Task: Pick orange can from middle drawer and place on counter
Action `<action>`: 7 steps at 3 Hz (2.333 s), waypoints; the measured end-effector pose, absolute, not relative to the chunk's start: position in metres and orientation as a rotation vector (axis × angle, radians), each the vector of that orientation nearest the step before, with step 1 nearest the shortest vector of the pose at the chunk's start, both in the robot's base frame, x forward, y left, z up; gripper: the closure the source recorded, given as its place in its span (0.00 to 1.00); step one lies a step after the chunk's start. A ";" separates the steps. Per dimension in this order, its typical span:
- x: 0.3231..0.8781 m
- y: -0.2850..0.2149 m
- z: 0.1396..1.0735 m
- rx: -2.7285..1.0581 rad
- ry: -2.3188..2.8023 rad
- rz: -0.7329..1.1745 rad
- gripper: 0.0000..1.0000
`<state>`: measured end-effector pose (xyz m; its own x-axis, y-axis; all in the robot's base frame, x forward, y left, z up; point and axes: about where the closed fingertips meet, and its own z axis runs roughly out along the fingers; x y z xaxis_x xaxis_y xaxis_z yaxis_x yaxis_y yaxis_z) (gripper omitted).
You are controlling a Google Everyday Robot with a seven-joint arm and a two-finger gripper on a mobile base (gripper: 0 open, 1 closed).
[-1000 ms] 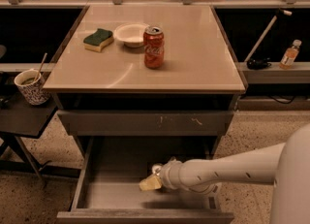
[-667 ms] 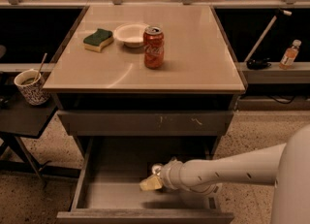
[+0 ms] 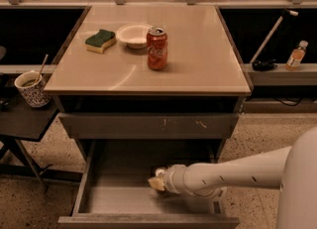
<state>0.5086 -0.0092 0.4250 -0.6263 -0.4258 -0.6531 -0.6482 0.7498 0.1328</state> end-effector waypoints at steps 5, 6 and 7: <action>0.489 -0.075 0.733 -0.993 1.965 0.431 1.00; 0.489 -0.188 0.814 -0.851 1.994 0.296 1.00; 0.490 -0.231 0.839 -0.806 2.004 0.265 1.00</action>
Offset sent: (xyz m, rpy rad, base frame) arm -0.0208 -0.0145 0.0876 0.1019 -0.0226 0.1335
